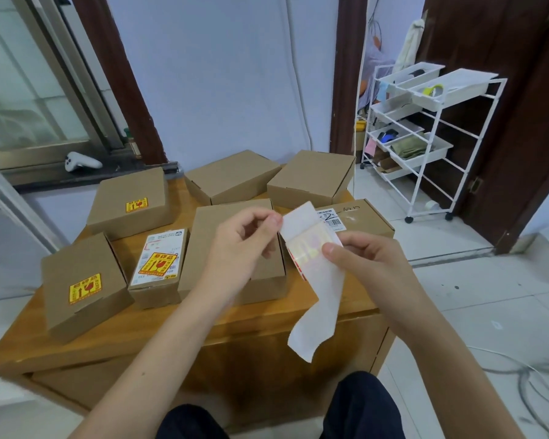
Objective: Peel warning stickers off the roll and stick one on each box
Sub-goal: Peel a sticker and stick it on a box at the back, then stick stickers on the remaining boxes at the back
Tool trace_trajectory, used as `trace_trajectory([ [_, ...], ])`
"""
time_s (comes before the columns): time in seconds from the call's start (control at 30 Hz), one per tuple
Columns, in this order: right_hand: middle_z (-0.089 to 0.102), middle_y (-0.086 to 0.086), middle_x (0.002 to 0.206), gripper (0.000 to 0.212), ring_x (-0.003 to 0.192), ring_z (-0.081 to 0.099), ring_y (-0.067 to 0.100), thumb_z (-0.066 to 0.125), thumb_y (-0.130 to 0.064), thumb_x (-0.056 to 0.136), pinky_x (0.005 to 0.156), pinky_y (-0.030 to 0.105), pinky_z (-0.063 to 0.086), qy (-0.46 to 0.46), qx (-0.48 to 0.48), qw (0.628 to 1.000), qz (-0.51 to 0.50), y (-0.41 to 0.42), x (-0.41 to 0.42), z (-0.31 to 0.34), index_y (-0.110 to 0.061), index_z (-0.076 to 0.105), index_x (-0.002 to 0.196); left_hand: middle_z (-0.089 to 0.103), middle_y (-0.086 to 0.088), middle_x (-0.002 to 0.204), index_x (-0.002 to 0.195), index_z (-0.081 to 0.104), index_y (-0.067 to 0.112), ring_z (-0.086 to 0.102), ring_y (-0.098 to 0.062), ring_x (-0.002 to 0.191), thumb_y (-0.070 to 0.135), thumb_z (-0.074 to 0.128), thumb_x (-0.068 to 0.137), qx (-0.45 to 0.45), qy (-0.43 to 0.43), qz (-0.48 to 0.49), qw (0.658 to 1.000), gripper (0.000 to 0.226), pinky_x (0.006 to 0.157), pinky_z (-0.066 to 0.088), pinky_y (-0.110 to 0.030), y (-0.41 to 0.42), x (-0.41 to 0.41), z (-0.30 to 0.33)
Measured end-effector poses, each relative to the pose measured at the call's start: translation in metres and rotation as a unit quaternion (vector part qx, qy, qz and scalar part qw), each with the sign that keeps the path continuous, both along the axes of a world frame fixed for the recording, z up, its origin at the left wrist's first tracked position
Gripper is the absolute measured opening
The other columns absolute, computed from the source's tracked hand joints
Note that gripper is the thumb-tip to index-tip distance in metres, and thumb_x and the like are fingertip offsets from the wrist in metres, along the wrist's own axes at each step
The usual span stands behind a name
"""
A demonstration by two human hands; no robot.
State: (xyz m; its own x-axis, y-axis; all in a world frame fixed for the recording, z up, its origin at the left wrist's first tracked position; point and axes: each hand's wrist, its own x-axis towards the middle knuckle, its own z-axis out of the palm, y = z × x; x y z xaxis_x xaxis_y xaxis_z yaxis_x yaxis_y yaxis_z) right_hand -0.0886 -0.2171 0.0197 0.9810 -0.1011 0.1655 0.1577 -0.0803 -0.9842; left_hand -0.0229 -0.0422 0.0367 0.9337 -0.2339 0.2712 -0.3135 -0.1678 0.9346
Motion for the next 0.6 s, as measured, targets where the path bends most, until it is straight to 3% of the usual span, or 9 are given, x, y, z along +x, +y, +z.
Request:
trace_trajectory([
  [0.17,0.072,-0.006,0.092,0.012,0.086,0.069,0.007,0.061,-0.021,0.087,0.071,0.017,0.057,0.004,-0.001,1.000,-0.018,-0.006,0.015,-0.005,-0.018,0.072,0.092,0.064,0.003,0.071,0.097,0.069,0.012,0.057,-0.016,0.070,0.019,0.054,0.095,-0.061,0.078,-0.015,0.995,0.017,0.066,0.049,-0.031,-0.007,0.024,-0.008],
  [0.37,0.074,-0.005,0.088,0.017,0.081,0.070,0.005,0.062,-0.022,0.085,0.065,0.018,0.056,0.017,0.003,0.999,-0.035,-0.015,0.037,-0.012,-0.015,0.072,0.097,0.064,-0.002,0.074,0.103,0.067,0.005,0.056,-0.014,0.068,0.015,0.054,0.095,-0.074,0.096,-0.033,0.992,0.019,0.061,0.049,-0.024,-0.012,0.054,-0.011],
  [0.6,0.074,-0.002,0.091,0.019,0.085,0.070,0.012,0.062,-0.024,0.085,0.070,0.025,0.057,0.014,0.003,0.997,-0.077,-0.023,0.063,-0.018,-0.017,0.072,0.099,0.066,-0.002,0.075,0.093,0.066,0.009,0.055,-0.013,0.065,0.012,0.054,0.095,-0.101,0.094,-0.025,0.990,0.013,0.059,0.049,-0.024,-0.009,0.096,-0.016],
])
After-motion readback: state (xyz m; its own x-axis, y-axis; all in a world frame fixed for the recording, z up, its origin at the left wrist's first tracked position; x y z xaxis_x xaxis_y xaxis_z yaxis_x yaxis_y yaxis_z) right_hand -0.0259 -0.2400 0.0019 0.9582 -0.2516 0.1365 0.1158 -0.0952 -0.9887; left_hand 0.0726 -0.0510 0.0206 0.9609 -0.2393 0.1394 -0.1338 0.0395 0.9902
